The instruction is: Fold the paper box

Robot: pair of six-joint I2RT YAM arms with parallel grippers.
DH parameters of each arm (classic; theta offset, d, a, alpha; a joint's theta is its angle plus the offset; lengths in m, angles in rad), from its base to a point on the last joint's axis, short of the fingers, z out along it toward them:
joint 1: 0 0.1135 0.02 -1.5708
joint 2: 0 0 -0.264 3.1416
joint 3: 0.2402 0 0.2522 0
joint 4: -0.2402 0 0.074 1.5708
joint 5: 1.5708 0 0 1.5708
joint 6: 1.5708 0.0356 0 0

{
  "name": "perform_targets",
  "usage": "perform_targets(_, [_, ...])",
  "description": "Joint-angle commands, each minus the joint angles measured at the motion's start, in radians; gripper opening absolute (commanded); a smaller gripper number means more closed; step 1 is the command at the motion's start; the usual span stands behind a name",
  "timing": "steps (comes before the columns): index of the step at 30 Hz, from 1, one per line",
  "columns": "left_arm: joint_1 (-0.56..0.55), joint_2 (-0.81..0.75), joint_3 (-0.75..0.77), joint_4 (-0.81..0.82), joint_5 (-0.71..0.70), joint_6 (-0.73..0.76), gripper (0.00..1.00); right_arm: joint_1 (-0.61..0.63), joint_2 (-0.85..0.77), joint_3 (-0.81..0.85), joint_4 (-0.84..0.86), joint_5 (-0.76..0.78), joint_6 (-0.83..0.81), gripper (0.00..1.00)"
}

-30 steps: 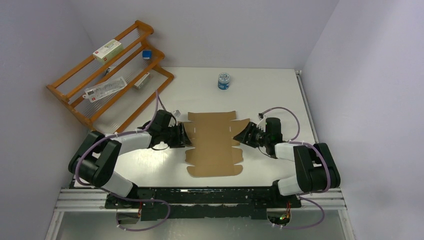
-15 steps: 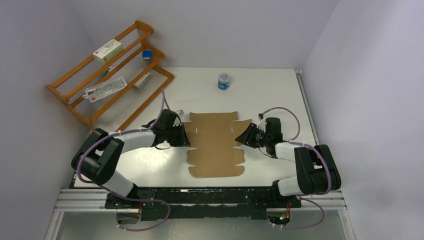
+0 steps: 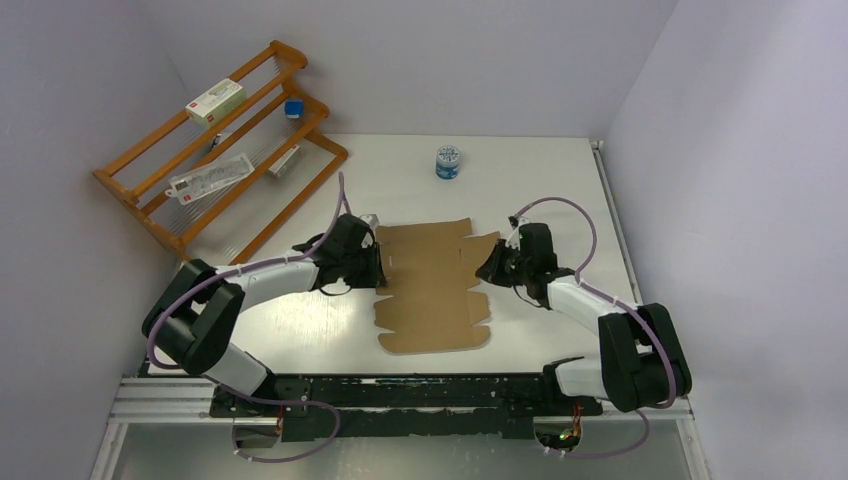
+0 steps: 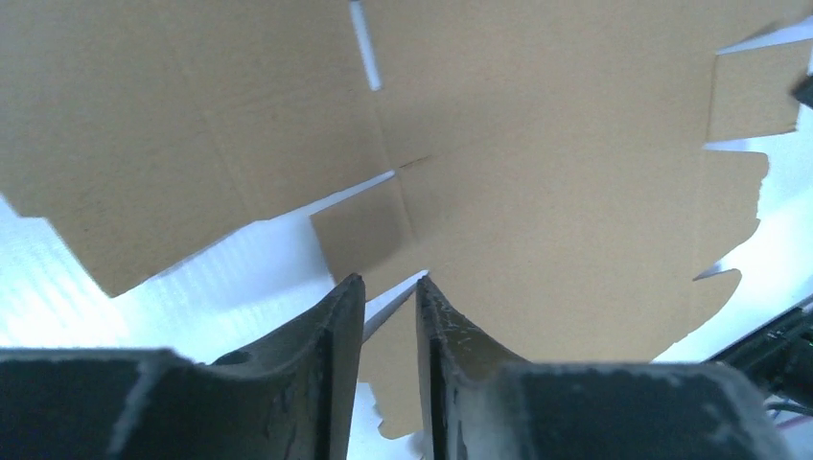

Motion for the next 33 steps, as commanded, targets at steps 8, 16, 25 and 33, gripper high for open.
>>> perform_targets(8, [0.0,-0.009,-0.034,-0.031,-0.124,-0.05,0.53,0.065,-0.018,0.034,-0.071,0.158,-0.043,0.03])
perform_targets(16, [0.053,0.018,-0.057,0.049,-0.004,-0.078,0.53,0.064,-0.029,-0.002,-0.035,0.137,-0.002,0.26])
perform_targets(25, [0.091,0.025,-0.098,0.099,0.078,-0.084,0.49,0.001,0.029,-0.058,0.071,0.033,0.028,0.38])
perform_targets(33, [0.104,0.065,-0.12,0.167,0.152,-0.112,0.45,-0.001,0.106,-0.096,0.176,-0.044,0.073,0.34])
